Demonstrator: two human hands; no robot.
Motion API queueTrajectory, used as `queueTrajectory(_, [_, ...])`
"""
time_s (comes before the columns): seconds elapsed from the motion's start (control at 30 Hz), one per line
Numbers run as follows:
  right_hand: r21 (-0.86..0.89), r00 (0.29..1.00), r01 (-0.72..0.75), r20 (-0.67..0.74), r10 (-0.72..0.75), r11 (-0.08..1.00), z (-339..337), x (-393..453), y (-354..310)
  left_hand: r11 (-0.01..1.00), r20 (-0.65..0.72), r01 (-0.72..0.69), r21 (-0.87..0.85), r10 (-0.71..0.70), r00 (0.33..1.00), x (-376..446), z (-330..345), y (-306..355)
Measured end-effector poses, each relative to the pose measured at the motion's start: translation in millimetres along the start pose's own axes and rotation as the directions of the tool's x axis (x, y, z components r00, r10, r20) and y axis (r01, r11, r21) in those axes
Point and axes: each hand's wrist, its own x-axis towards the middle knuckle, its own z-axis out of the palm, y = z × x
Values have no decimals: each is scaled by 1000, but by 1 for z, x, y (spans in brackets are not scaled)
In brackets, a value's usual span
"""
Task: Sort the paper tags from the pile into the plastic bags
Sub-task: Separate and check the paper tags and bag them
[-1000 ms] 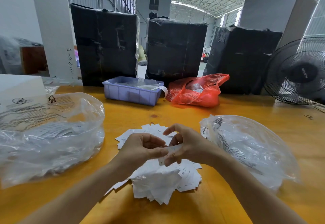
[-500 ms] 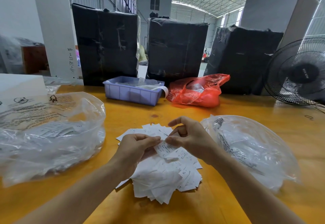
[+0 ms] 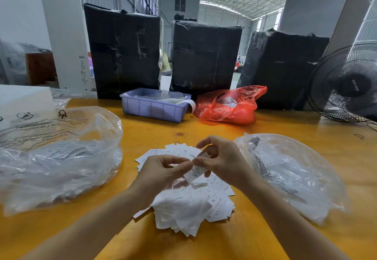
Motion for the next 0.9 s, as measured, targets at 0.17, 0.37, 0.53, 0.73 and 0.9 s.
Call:
queueTrajectory(0.17, [61, 999, -36, -19, 38, 997, -5, 1, -2, 1000, 43, -22, 11, 22, 999, 3, -6, 4])
queueTrajectory(0.37, [63, 997, -74, 36, 72, 995, -5, 1, -2, 991, -53, -104, 81, 109, 993, 4, -4, 0])
queueTrajectory(0.53, [75, 995, -99, 41, 96, 992, -7, 1, -4, 988, -116, -142, 68, 149, 982, 6, -5, -1])
queueTrajectory(0.73, [47, 994, -112, 9, 112, 993, -5, 1, -7, 986, -180, -168, 0, 165, 970, 7, -1, -7])
queueTrajectory(0.9, [39, 994, -110, -16, 110, 993, -5, 0, -8, 975, -197, -161, -155, 129, 972, 10, 0, -11])
